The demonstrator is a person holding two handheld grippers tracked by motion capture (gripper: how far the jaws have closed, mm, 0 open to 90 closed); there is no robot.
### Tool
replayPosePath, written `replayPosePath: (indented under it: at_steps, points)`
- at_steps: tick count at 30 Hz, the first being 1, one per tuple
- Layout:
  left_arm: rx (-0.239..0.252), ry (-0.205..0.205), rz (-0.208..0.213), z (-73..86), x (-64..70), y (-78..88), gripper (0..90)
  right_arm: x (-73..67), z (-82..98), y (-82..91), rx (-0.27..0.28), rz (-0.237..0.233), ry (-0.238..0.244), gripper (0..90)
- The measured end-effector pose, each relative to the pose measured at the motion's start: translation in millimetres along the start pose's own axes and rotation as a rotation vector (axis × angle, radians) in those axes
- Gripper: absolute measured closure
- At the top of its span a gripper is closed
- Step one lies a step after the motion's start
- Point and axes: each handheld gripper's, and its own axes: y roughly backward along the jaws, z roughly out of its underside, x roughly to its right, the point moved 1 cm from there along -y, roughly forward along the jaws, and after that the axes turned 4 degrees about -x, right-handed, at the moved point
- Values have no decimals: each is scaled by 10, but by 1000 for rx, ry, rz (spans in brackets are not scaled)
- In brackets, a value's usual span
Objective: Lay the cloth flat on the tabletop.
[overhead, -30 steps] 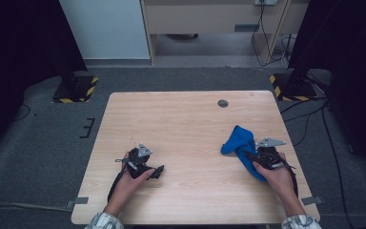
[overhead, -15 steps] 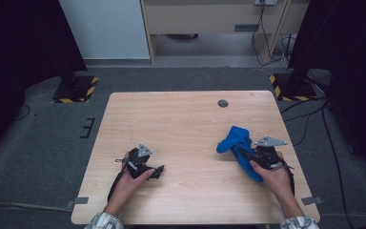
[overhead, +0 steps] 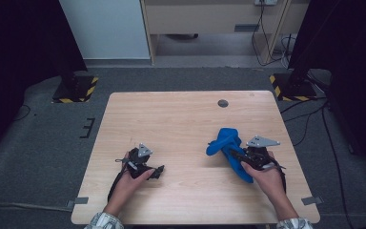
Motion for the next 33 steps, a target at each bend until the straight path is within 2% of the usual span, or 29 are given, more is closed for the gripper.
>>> replayPosePath:
  at_steps: [9,16,22,24,28,30,33]
  points:
    - [0,-1,0,-1,0,-1,0,-178,-80,-133,-20,-39,18,761]
    - [0,-1,0,0,0,0,0,-462,-241,-338,-36,-101,64,758]
    - [0,-2,1,3,3,2,0,-653,-373,-564,-59,-127,83,753]
    - [-1,-3,2,10,10,9,0,-731,-416,-688,-78,-136,89,750]
    - [-1,-16,14,33,11,30,0,-811,-455,-859,-108,-154,105,739]
    - [-2,-20,17,38,10,35,0,-822,-459,-961,-110,-182,106,730]
    - [-2,-23,20,39,9,37,0,-802,-432,-1116,-152,-150,114,710]
